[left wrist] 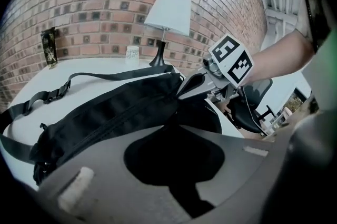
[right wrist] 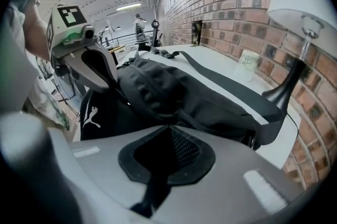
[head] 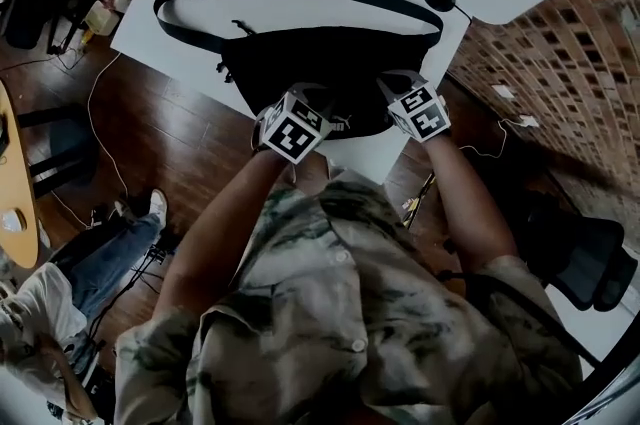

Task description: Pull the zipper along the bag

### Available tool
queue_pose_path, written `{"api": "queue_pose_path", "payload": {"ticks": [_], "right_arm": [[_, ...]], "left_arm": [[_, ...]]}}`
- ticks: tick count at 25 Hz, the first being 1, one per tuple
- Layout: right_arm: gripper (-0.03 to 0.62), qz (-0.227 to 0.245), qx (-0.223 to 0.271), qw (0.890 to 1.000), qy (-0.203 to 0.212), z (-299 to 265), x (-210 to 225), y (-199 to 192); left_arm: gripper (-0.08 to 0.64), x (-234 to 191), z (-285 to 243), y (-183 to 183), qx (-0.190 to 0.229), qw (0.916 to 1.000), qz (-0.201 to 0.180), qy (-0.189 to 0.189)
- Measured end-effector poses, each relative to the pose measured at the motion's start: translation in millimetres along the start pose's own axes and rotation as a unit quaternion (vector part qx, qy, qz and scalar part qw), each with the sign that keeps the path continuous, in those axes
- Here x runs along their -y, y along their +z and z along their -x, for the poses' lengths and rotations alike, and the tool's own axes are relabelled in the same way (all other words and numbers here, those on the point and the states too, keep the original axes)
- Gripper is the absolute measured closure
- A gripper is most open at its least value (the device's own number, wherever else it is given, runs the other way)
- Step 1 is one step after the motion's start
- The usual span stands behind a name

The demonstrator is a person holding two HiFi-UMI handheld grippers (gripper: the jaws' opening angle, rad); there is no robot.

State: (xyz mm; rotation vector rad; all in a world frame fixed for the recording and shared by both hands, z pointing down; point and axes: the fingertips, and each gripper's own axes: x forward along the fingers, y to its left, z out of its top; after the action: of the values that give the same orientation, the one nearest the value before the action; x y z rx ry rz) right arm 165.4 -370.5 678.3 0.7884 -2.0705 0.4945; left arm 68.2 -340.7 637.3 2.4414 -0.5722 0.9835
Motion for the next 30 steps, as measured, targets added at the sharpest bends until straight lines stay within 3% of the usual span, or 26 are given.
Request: {"api": "queue_pose_path", "payload": {"ticks": [4, 8, 14, 19, 24, 30], "right_arm": [[0.586, -0.111, -0.020, 0.994, 0.012, 2.3, 3.1, 2.3], [0.586, -0.187, -0.033, 0.982, 0.008, 2.9, 8.3, 4.4], [0.588, -0.322, -0.048, 0.945, 0.029, 3.0, 18.9, -1.0], [0.588, -0.363, -0.057, 0.929, 0.039, 2.2, 25.9, -3.6], [0.588, -0.367, -0.062, 0.927, 0.038, 2.9, 28.3, -3.0], [0.588, -0.369, -0.061, 0.927, 0.032, 3.1, 27.3, -3.6]], "left_arm": [[0.529, 3.5, -1.9, 1.2, -0.007, 0.9996, -0.018, -0.021], [0.531, 3.0, -5.4, 3.3, -0.011, 0.9987, -0.042, -0.028], [0.531, -4.0, -5.5, 2.9, -0.012, 0.9974, -0.059, -0.039], [0.532, -22.5, 7.2, -6.7, -0.007, 0.9983, -0.042, -0.039], [0.531, -24.7, 25.5, -7.8, 0.001, 0.9962, -0.067, -0.057], [0.531, -65.5, 52.7, -42.4, -0.002, 0.9991, -0.023, -0.037]]}}
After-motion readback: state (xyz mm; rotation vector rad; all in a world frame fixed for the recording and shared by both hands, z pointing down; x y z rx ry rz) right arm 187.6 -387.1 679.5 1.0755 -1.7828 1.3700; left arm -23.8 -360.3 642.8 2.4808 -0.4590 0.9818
